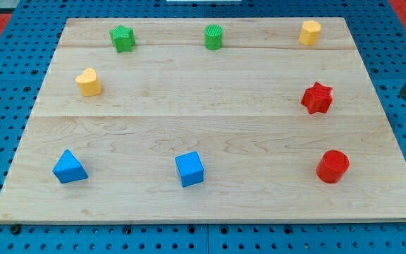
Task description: Move the yellow hexagon to the center top
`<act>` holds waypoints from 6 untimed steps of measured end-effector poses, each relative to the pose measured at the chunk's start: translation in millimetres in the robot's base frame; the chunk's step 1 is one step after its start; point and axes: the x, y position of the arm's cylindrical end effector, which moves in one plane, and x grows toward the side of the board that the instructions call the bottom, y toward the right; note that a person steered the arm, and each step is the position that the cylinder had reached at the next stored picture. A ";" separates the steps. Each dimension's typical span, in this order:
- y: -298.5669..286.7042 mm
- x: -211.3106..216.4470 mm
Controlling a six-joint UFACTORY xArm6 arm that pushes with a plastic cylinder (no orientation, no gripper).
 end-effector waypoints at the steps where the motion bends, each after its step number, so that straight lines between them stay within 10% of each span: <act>1: -34.1 -32.9; 6: -87.6 -172.6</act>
